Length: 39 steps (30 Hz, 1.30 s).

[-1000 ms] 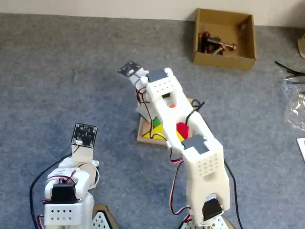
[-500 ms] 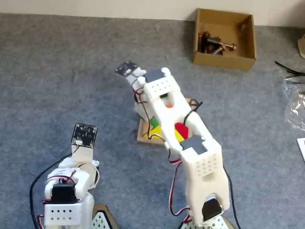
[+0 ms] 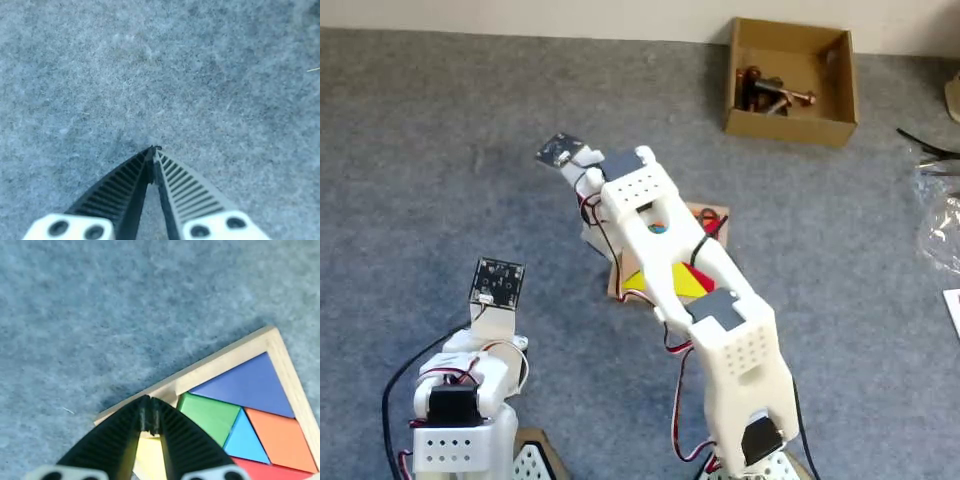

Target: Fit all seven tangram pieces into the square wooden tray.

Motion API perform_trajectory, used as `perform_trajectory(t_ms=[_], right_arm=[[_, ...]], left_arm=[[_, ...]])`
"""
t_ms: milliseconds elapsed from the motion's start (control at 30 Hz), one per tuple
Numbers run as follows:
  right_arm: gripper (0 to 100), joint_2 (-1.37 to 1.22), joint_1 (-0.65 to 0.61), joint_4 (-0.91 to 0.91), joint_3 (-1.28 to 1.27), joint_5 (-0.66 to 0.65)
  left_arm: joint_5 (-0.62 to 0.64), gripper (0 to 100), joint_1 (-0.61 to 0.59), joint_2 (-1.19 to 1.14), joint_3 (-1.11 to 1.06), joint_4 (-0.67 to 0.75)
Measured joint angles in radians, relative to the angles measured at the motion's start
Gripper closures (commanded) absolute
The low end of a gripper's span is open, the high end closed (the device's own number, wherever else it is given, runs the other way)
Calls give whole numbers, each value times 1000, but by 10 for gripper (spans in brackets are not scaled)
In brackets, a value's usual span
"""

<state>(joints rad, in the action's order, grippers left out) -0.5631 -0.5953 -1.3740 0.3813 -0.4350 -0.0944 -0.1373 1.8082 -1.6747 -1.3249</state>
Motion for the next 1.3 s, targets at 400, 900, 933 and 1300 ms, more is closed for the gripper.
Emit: perform_trajectory(t_ms=[400,900,933,1300], right_arm=[[994,0,20,0,-18,0],[994,2,23,21,-58,0],[994,2,23,23,-75,0],[994,5,40,28,-127,-2]], left_arm=[[0,995,0,0,0,0],[0,995,0,0,0,0],[0,995,0,0,0,0],[0,995,0,0,0,0]])
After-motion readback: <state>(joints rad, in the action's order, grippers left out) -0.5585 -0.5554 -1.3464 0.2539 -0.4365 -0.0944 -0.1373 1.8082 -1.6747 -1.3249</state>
